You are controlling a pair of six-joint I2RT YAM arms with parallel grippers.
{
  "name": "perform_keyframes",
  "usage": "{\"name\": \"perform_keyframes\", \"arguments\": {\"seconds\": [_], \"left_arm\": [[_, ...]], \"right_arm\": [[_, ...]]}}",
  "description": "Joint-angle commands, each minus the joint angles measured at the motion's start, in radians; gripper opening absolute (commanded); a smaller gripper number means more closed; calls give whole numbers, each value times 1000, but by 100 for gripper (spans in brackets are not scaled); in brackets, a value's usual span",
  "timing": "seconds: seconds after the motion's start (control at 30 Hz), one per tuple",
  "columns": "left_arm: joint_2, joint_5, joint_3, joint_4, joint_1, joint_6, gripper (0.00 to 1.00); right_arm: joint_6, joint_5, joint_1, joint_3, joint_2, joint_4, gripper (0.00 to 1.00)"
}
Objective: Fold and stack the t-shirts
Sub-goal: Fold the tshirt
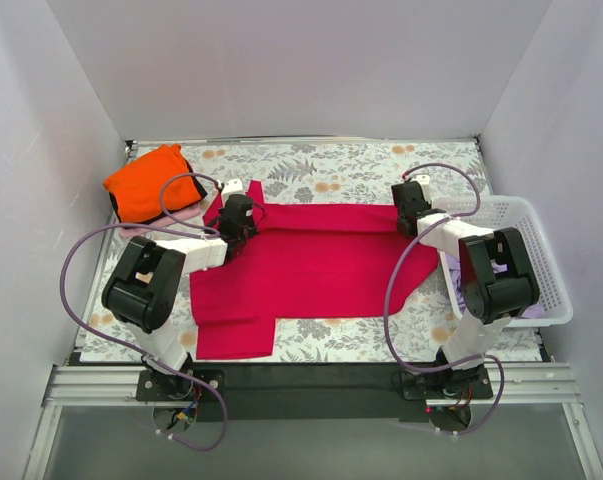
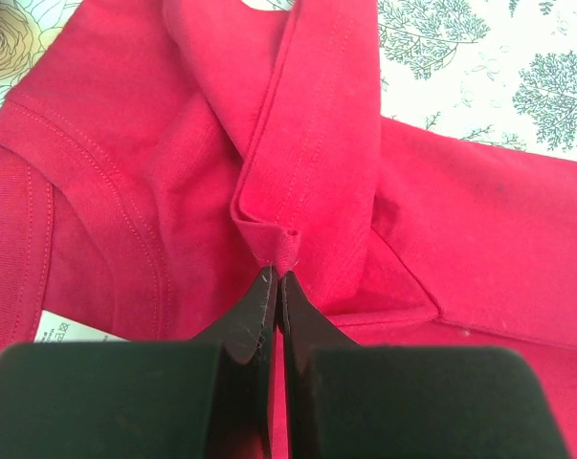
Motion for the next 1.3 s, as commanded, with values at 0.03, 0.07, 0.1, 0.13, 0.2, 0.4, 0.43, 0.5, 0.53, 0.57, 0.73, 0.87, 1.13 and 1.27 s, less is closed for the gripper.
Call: {"name": "perform_keyframes", "arguments": {"seconds": [0.03,0.07,0.1,0.13,0.2,0.4,0.43,0.5,0.53,0.57,0.73,0.87,1.13,1.27], "left_arm": [[-44,-17,-7,3,-12,-14,0],[-41,-18,-6,3,-13,-21,0],[-41,-14,-6,2,-16,-23,0],[-45,-14,-6,0,-22,-26,0],[-51,-16,-9,3,-30,-38,0],[-85,53,-27,11,-58,-60,13],[-87,71,-30,12,-61,-67,25],[-99,122,-42,28,-65,-75,42],[-105,134,-47,34,-67,-81,53],[-122,160,-55,49,-67,-84,57],[-197,145,-39,51,-65,-77,84],[-257,133,17,2,-7,-60,88],[-237,212,62,-69,210,-86,92],[-232,240,51,-93,272,-87,93]], "right_arm": [[-32,117,-1,27,-52,1,1],[-35,128,4,27,-49,1,1],[-42,137,5,30,-46,-1,1],[-44,155,12,30,-35,-4,1],[-50,178,19,39,-24,-7,1],[-45,107,24,53,-21,-25,1],[-42,46,24,53,-41,-25,6],[-39,1,38,54,-66,-24,22],[-44,-34,54,57,-92,-15,25],[-47,-48,68,63,-104,-10,31],[-65,-211,133,117,-144,21,43],[-61,-394,179,146,-126,93,46],[-61,-674,318,304,57,235,48],[-75,-728,381,437,164,239,49]]}}
